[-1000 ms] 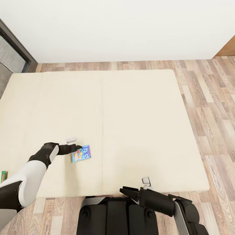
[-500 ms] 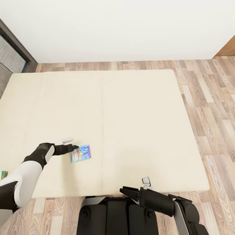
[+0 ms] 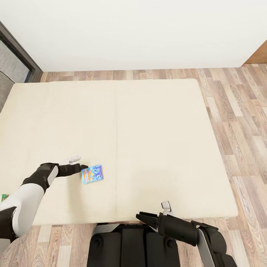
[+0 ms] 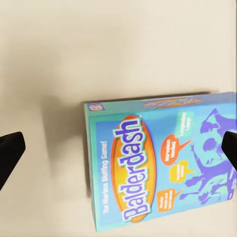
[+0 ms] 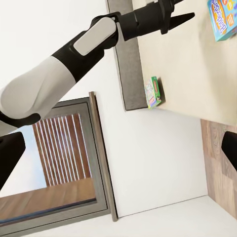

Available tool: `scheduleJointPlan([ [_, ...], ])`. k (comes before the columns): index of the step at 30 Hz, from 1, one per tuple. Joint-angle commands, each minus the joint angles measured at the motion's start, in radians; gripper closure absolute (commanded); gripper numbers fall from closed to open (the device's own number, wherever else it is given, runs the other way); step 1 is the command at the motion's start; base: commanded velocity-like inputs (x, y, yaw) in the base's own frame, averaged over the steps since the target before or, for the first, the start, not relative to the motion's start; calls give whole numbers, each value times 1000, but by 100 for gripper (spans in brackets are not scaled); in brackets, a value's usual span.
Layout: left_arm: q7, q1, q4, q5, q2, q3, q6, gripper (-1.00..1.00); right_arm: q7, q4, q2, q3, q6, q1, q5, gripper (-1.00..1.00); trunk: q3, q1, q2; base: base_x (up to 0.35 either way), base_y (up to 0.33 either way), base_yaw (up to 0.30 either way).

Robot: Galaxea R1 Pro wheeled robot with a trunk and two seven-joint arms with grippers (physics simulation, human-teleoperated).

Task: Put all the toys in the child's room - the three board games (two on the bed and one on the table), the two jigsaw puzzles on the table, and the tennis ball on the table - inside the toy box on the table in the child's room.

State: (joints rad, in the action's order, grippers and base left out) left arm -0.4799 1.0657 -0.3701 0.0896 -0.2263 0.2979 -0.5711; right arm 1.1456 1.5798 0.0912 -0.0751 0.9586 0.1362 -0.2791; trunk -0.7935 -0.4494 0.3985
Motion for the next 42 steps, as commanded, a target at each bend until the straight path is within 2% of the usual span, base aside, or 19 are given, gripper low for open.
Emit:
scheduleJointPlan([
  [1, -8, 0, -1, 10, 1, 8, -6, -100, 3, 0, 1, -2, 5, 0, 0, -100, -1, -1, 2, 0, 0, 0],
  [21, -12, 0, -1, 17, 8, 4, -4, -100, 3, 0, 1, -2, 3, 0, 0, -100, -2, -1, 2, 0, 0, 0],
  [35, -12, 0, -1, 18, 8, 4, -2, -100, 3, 0, 1, -2, 3, 0, 0, -100, -17, -1, 2, 0, 0, 0],
  [42, -12, 0, 14, 17, 8, 4, 34, -100, 3, 0, 1, -2, 4, 0, 0, -100, -26, -1, 2, 0, 0, 0],
])
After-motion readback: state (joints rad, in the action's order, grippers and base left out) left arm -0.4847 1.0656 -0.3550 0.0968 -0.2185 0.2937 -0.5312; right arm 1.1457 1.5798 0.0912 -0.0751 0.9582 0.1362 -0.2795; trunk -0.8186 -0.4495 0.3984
